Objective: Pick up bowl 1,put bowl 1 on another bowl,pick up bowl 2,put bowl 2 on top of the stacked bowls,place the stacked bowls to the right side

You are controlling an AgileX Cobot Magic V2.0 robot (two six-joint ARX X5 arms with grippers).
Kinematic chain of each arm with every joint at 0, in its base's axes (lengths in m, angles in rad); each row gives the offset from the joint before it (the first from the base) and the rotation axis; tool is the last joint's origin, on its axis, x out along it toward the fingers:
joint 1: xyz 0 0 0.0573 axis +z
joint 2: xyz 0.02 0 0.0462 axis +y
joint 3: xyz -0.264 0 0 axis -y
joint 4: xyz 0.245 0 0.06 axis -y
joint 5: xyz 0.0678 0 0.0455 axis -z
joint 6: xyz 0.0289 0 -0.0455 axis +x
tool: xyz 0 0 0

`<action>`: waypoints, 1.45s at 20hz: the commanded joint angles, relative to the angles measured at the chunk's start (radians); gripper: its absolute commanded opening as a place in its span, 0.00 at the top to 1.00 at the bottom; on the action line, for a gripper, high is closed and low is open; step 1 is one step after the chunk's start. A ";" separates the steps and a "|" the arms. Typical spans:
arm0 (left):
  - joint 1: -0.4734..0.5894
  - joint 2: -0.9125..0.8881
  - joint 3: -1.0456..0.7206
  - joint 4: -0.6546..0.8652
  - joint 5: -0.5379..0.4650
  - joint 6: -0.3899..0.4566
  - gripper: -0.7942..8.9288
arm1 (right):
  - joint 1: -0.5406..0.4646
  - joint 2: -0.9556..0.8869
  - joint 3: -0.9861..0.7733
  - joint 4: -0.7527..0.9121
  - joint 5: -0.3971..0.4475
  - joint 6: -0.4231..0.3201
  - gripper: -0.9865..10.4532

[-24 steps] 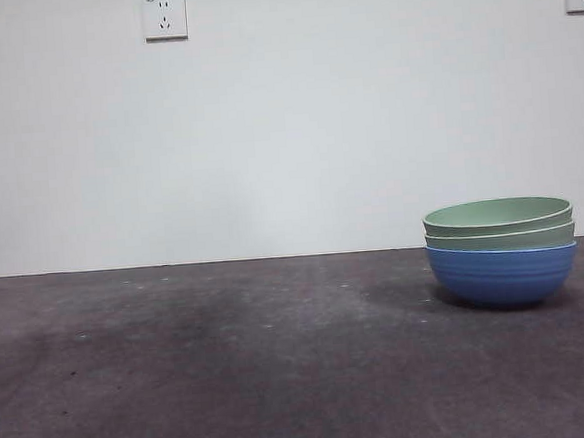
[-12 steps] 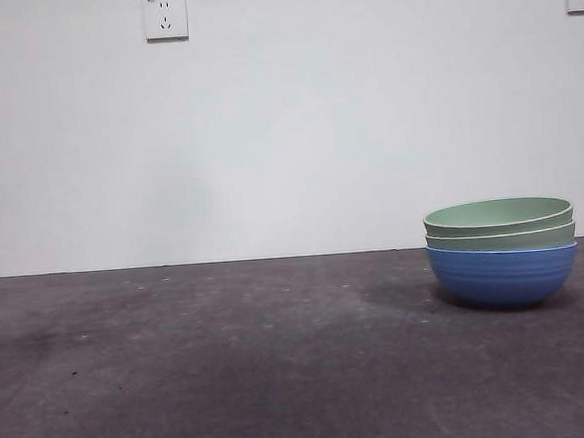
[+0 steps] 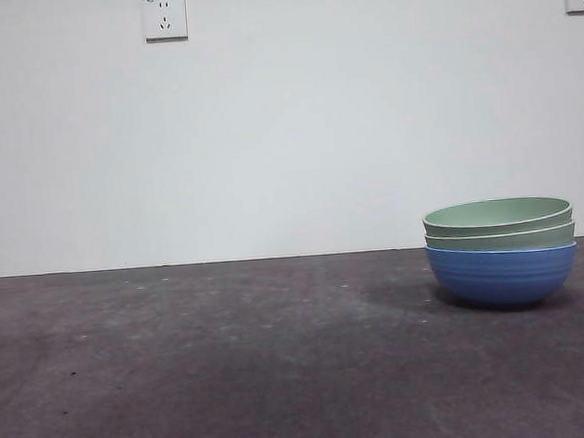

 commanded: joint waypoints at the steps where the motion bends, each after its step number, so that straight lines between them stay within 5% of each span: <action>1: 0.010 -0.060 -0.125 0.018 0.001 0.000 0.92 | 0.002 -0.001 -0.008 0.002 0.001 -0.009 0.91; 10: 0.014 -0.230 -0.408 0.016 -0.005 -0.057 0.92 | 0.002 -0.001 -0.008 0.002 0.001 -0.009 0.91; 19: 0.014 -0.230 -0.415 -0.253 -0.010 -0.190 0.92 | 0.002 -0.001 -0.008 0.002 0.001 -0.009 0.91; 29: 0.014 -0.229 -0.415 -0.258 -0.017 -0.195 0.92 | 0.002 -0.001 -0.008 0.002 0.001 -0.009 0.91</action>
